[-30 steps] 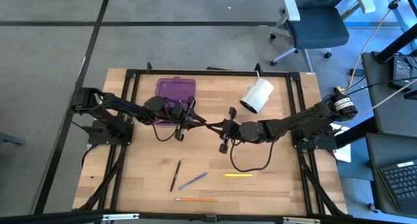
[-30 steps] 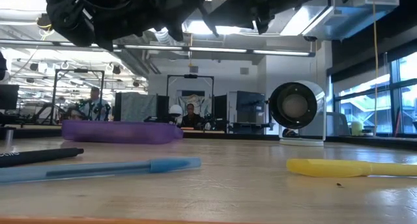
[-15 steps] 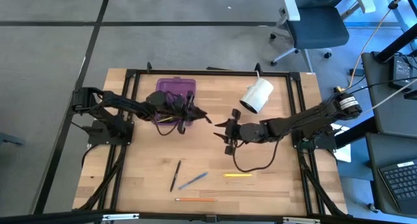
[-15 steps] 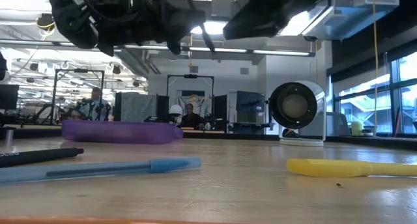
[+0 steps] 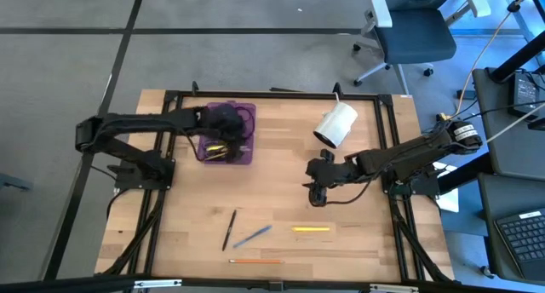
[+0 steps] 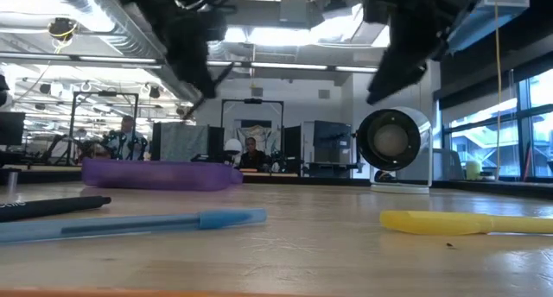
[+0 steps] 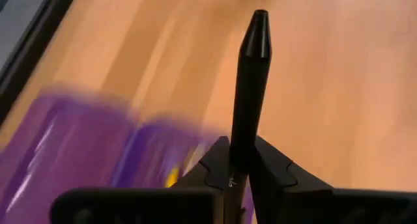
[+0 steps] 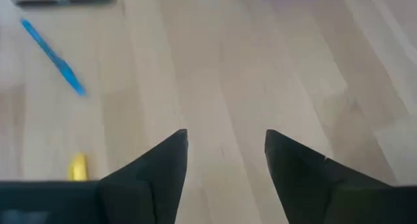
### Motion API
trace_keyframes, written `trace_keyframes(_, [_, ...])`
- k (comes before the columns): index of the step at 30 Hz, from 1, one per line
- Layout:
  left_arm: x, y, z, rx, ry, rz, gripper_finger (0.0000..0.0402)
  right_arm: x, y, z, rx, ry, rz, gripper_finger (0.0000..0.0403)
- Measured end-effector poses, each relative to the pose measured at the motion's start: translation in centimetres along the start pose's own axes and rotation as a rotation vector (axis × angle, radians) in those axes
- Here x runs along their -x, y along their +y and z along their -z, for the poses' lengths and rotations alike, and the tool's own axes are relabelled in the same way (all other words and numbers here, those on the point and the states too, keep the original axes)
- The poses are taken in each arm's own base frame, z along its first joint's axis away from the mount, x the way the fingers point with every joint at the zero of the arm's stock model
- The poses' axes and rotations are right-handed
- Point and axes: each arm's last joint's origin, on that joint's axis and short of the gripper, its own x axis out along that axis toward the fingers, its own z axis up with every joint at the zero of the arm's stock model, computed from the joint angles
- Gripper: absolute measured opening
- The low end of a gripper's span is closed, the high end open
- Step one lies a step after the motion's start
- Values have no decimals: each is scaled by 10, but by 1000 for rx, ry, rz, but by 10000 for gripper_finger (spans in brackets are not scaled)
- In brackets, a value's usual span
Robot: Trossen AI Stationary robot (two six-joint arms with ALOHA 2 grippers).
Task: Pick & place school supplies into a supply box
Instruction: Put the black pen into the purple box organizer
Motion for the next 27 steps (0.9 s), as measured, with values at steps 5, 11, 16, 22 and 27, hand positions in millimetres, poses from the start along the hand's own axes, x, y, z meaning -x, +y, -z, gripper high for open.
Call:
trace_keyframes(5, [11,5,7,53,266,-112,25,0,-1,7,-27,100,-43,209])
trace_keyframes(11, [-12,15,19,12,453,-123,24,1,5,9,-37,190,-224,209])
trace_keyframes(16, [-37,20,23,-39,563,-111,24,4,11,13,-127,311,-409,209])
trace_keyframes(22, [-67,26,32,-50,682,-103,24,7,21,18,-120,299,-370,209])
trace_keyframes(27, [-82,29,37,-58,743,-102,31,9,29,22,-85,264,-333,209])
